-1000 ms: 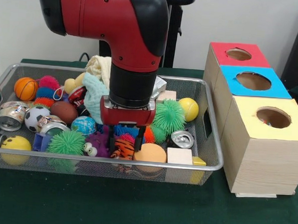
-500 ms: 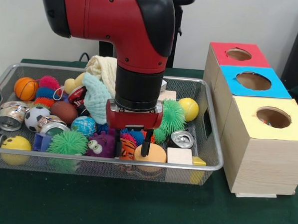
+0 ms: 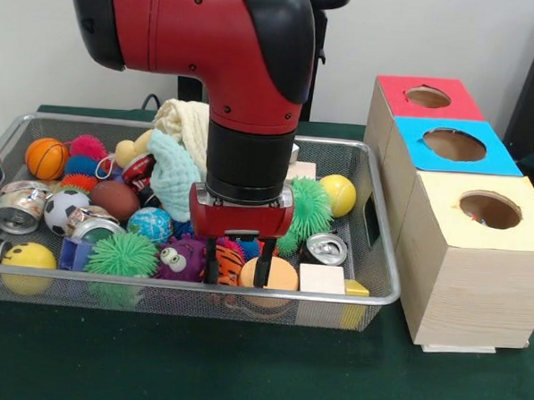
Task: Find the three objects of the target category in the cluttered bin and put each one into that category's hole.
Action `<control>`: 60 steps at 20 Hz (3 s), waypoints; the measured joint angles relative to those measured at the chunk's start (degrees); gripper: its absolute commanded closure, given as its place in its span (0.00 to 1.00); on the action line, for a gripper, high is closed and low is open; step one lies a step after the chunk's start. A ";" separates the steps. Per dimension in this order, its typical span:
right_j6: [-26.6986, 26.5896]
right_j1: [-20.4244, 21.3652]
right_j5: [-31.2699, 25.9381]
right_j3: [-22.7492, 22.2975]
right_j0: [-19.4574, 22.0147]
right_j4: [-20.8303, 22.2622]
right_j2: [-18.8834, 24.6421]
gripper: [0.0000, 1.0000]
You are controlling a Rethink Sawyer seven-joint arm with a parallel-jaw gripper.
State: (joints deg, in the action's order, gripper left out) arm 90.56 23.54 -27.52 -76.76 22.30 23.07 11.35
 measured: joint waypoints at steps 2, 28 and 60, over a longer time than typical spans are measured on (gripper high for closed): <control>0.00 -0.05 -0.01 -0.01 0.17 0.00 0.12 0.00; 0.00 -0.35 9.66 -5.48 1.03 0.02 -3.69 0.00; 0.00 2.91 15.81 -15.95 -8.93 -8.53 -10.66 0.00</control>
State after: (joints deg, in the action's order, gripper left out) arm 90.56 26.44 -11.71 -92.72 13.37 14.54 0.70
